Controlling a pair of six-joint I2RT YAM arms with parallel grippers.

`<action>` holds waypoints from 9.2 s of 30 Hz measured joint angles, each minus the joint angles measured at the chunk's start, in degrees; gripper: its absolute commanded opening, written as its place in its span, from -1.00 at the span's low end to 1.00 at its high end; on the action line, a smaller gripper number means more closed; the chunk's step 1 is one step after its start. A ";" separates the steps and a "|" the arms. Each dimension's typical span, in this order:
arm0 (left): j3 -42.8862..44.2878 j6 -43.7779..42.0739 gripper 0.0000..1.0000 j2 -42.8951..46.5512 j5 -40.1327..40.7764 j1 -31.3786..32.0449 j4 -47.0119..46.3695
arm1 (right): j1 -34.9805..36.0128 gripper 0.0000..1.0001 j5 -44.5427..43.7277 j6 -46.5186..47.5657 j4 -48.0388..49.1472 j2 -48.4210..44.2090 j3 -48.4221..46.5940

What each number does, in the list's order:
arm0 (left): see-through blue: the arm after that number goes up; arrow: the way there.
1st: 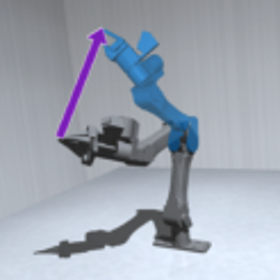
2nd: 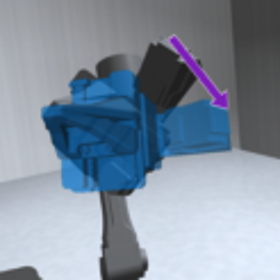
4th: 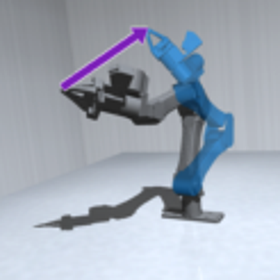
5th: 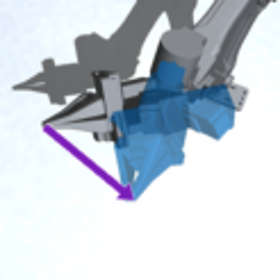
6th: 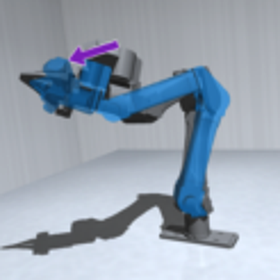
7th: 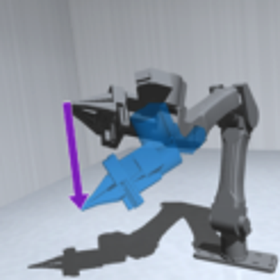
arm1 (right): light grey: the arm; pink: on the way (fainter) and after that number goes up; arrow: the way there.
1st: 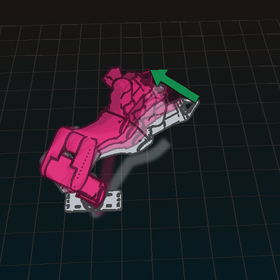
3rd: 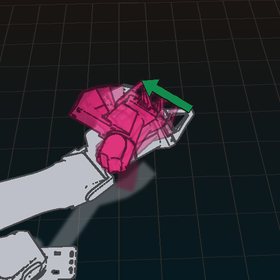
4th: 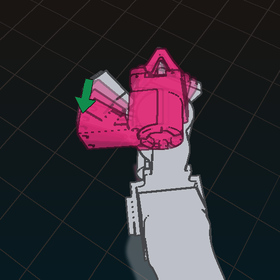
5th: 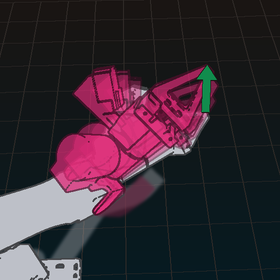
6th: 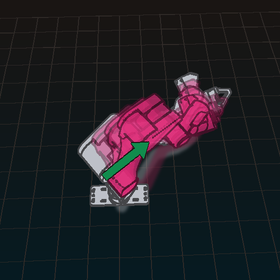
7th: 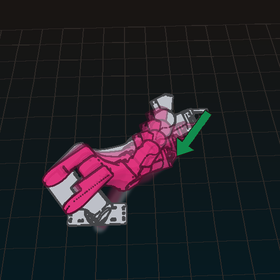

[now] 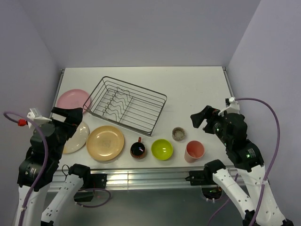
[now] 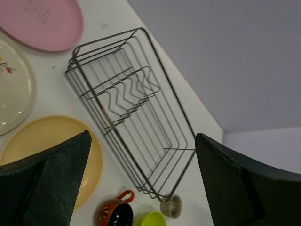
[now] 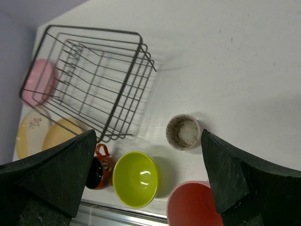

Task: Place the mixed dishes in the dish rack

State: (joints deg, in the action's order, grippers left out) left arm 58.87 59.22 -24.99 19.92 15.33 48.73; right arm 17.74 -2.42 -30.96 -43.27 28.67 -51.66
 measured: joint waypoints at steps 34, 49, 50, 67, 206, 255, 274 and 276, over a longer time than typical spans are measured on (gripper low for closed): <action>-8.31 -5.31 0.72 -6.38 -20.15 -0.04 -6.16 | 19.69 0.77 1.07 0.76 3.50 29.07 1.55; -9.05 -7.54 0.71 -6.21 -24.83 -0.04 -7.89 | 27.67 0.34 -2.67 0.35 7.63 36.26 6.25; -9.16 -7.58 0.70 -6.21 -25.18 -0.04 -8.11 | 27.78 0.32 -2.62 0.33 7.74 36.59 6.88; -9.99 -10.05 0.57 -10.38 -34.58 -0.04 -11.19 | 31.61 -0.44 -3.87 -2.01 10.29 43.67 9.07; -16.81 2.99 -0.16 -31.01 -55.25 30.42 -58.34 | 31.06 -1.00 -0.96 -1.81 4.00 14.51 -5.53; 24.63 -24.04 -1.00 -65.09 -1.95 28.68 -6.80 | 26.73 0.23 -14.84 1.03 -1.38 11.02 -7.91; 40.22 -28.26 -1.00 -88.67 26.51 33.09 6.43 | 24.74 0.23 -16.00 2.47 -2.29 8.33 -6.84; 40.26 -28.76 -1.00 -88.87 26.51 33.35 6.34 | 24.26 0.23 -15.96 2.58 -2.38 8.33 -6.80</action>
State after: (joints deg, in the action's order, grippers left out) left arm 99.13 30.46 -113.86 46.44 48.69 55.07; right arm 42.00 -18.37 -28.38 -45.65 36.99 -58.46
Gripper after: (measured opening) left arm 0.717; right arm 0.615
